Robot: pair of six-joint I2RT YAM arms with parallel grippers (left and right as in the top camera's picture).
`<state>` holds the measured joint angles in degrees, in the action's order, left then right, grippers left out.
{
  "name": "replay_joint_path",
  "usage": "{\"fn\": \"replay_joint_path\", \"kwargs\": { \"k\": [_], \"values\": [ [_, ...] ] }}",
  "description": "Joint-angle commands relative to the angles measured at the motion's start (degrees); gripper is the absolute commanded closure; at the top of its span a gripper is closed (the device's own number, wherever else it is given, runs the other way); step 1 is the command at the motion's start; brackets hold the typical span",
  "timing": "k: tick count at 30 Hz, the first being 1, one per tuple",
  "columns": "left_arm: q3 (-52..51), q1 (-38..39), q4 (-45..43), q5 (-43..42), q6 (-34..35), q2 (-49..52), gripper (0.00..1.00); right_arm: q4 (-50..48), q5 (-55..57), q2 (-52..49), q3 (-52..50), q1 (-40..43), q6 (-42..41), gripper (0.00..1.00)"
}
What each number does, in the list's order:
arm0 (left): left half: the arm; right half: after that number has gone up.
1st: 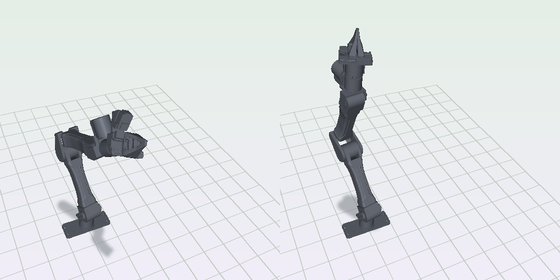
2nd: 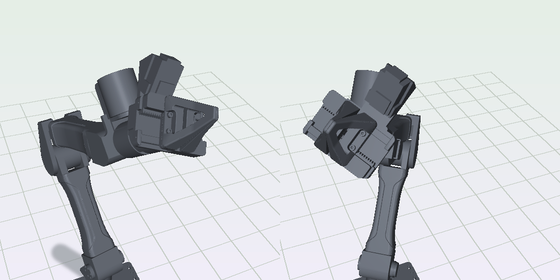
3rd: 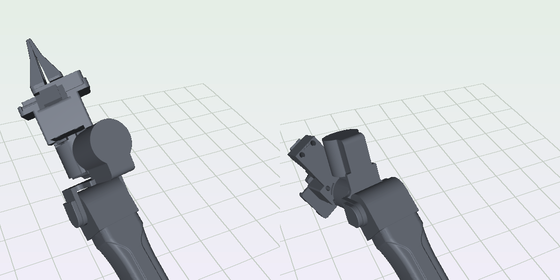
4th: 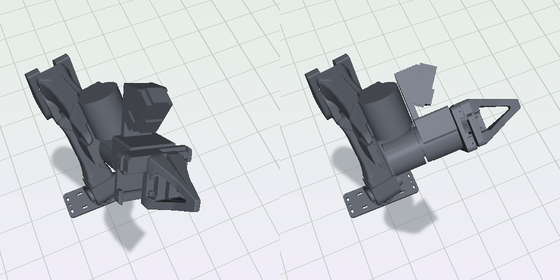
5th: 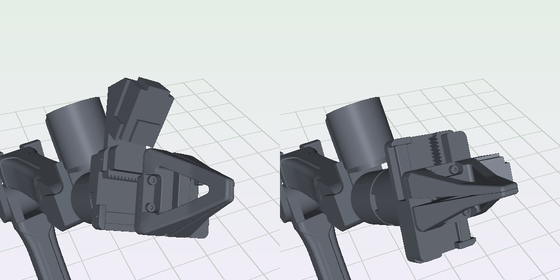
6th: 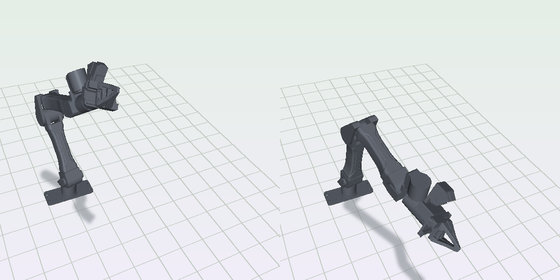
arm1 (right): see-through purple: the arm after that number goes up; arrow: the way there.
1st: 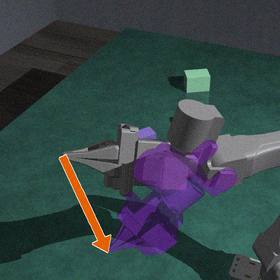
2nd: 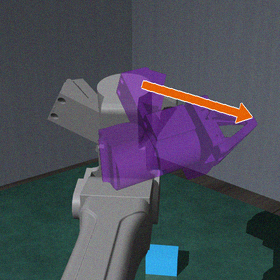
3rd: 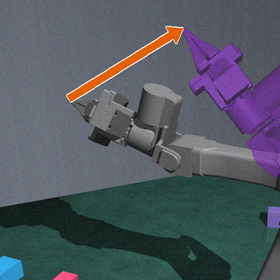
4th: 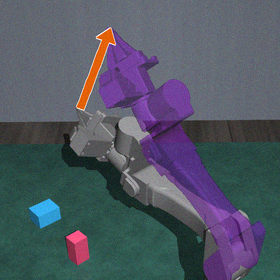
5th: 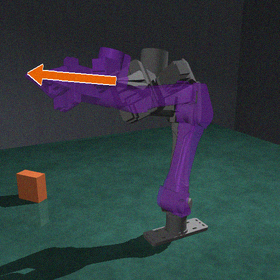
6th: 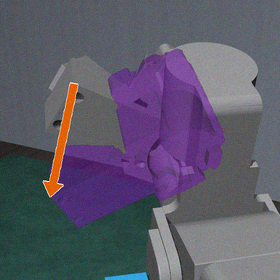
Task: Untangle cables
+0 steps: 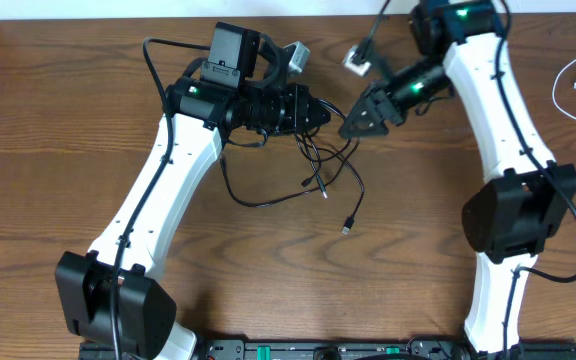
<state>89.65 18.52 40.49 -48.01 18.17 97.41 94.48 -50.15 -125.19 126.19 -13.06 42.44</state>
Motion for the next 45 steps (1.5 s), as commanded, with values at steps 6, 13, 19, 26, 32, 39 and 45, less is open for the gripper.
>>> {"fn": "replay_joint_path", "kwargs": {
  "k": [6,13,19,26,32,39,45],
  "values": [
    [1.3,-1.4,0.4,1.6,0.8,-1.6,0.92,-3.7,7.5,1.4,-4.0,-2.0,0.1,0.85],
    [1.3,-3.0,5.8,21.0,1.0,-1.6,0.91,-6.2,10.3,1.9,-3.1,1.4,-11.1,0.99],
    [1.3,-2.9,9.7,26.3,1.0,-1.6,0.74,-14.3,24.2,2.5,-3.1,4.9,-41.6,0.99],
    [-0.7,-2.4,11.6,26.2,1.0,-1.5,0.74,-13.7,30.3,2.5,-3.1,3.2,-45.2,0.99],
    [-1.5,-0.3,10.5,22.4,1.0,-0.5,0.57,-12.7,22.3,3.8,-3.1,0.9,-36.1,0.99],
    [-1.5,-0.2,4.5,17.7,0.9,-0.4,0.52,-10.7,15.4,8.7,-3.1,1.7,-30.8,0.99],
    [-1.5,1.1,-0.9,9.4,-0.6,-0.2,0.52,-9.3,14.6,12.5,-3.1,1.9,-29.0,0.99]
  ]
}}
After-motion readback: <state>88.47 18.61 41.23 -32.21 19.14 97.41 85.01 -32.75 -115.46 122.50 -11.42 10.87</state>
